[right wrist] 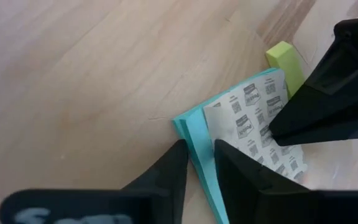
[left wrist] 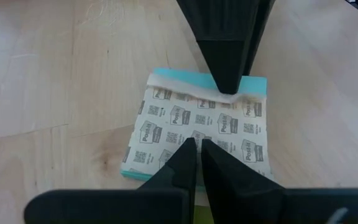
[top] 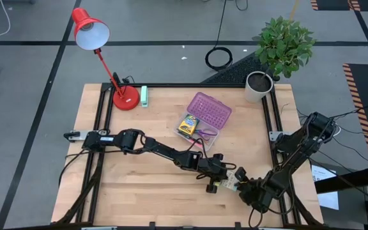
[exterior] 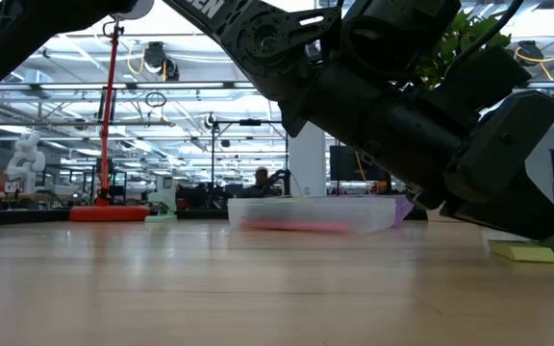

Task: Pack school essentials
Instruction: Put the blue sticky notes into the purple supply box

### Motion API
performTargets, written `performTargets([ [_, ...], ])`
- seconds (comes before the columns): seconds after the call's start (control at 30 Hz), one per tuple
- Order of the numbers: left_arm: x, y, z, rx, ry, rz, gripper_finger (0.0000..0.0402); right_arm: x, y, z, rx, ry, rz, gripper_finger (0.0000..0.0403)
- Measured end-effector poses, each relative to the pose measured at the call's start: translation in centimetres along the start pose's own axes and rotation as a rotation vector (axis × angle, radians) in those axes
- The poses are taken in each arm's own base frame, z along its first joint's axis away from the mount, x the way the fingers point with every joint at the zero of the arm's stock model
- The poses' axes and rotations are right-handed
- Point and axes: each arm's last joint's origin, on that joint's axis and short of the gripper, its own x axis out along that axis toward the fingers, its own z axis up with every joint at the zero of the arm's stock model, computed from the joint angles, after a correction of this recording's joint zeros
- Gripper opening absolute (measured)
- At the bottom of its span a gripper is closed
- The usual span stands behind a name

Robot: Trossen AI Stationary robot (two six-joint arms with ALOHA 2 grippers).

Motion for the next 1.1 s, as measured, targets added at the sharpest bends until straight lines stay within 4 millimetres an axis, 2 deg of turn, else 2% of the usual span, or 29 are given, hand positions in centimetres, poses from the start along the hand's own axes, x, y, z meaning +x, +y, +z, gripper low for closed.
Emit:
performTargets([
  [0.4, 0.0, 0.0, 0.1, 0.001, -0.015, 0.001, 0.0031, -0.7, -0.4, 0.0, 0.01, -0.024, 0.017, 0.0021],
  [0.67, -0.3, 0.0, 0.4, 0.0, -0.011, 0.0, 0.0031, -0.8, -0.4, 0.0, 0.013, -0.023, 0.05, 0.0004],
  [0.87, -3.1, -0.6, 2.6, 0.048, 0.048, -0.01, 0.0045, -0.8, -0.4, 0.0, 0.016, -0.022, 0.049, 0.0001],
  [1.0, -6.0, -1.9, 5.3, 0.073, 0.044, -0.001, 0.0091, -1.3, -0.8, 0.1, 0.033, -0.04, 0.05, 0.0001],
  [1.1, -6.7, -3.2, 6.1, 0.1, 0.021, 0.024, 0.0136, -1.9, -1.3, 0.3, 0.067, -0.069, 0.051, 0.0001],
])
